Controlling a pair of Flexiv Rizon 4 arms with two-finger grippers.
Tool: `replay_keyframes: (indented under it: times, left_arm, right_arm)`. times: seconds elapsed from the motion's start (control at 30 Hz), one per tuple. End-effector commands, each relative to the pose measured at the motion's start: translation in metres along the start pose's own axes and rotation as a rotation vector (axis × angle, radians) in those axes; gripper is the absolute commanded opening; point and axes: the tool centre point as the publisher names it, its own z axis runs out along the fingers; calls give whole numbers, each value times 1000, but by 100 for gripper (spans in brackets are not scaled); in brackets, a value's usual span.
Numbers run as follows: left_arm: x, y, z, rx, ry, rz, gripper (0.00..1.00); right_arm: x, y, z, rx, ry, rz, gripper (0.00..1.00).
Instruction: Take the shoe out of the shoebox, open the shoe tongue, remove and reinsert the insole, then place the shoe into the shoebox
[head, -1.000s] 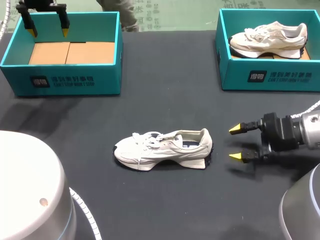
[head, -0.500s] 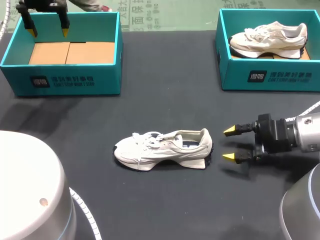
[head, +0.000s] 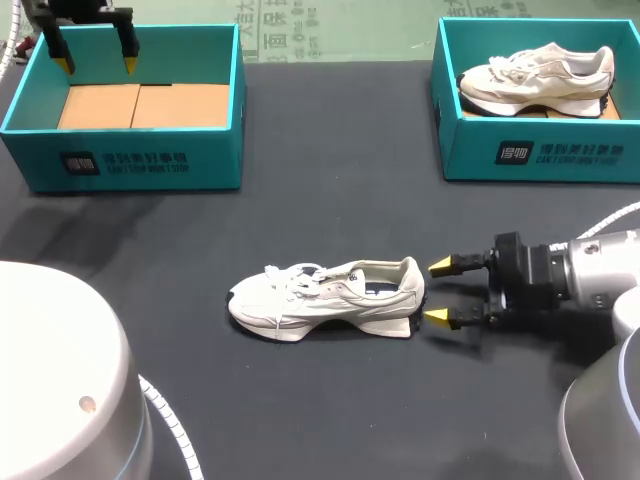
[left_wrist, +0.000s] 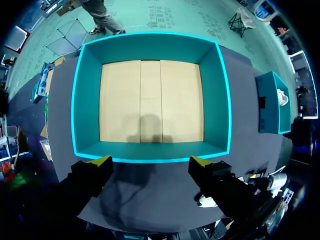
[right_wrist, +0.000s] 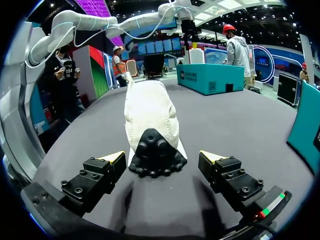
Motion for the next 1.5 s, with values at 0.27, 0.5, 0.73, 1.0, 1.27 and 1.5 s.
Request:
replay_keyframes:
  times: [0.27, 0.5, 0.73, 1.0, 1.27, 1.5]
  left_arm:
    - [0, 0, -1, 0, -1, 0, 100]
    - [0, 0, -1, 0, -1, 0, 100]
    - [0, 0, -1, 0, -1, 0, 100]
    - [0, 0, -1, 0, -1, 0, 100]
    - [0, 0, -1, 0, -1, 0, 100]
    - [0, 0, -1, 0, -1, 0, 100]
  right_arm:
    - [3, 1, 18, 14, 18, 15, 100]
    - [7, 3, 25, 0, 28, 15, 100]
    - [11, 5, 33, -11, 42, 20, 100]
    - [13, 7, 44, -27, 57, 12, 100]
    - [15, 10, 53, -57, 66, -3, 100]
    - [17, 10, 61, -80, 69, -21, 100]
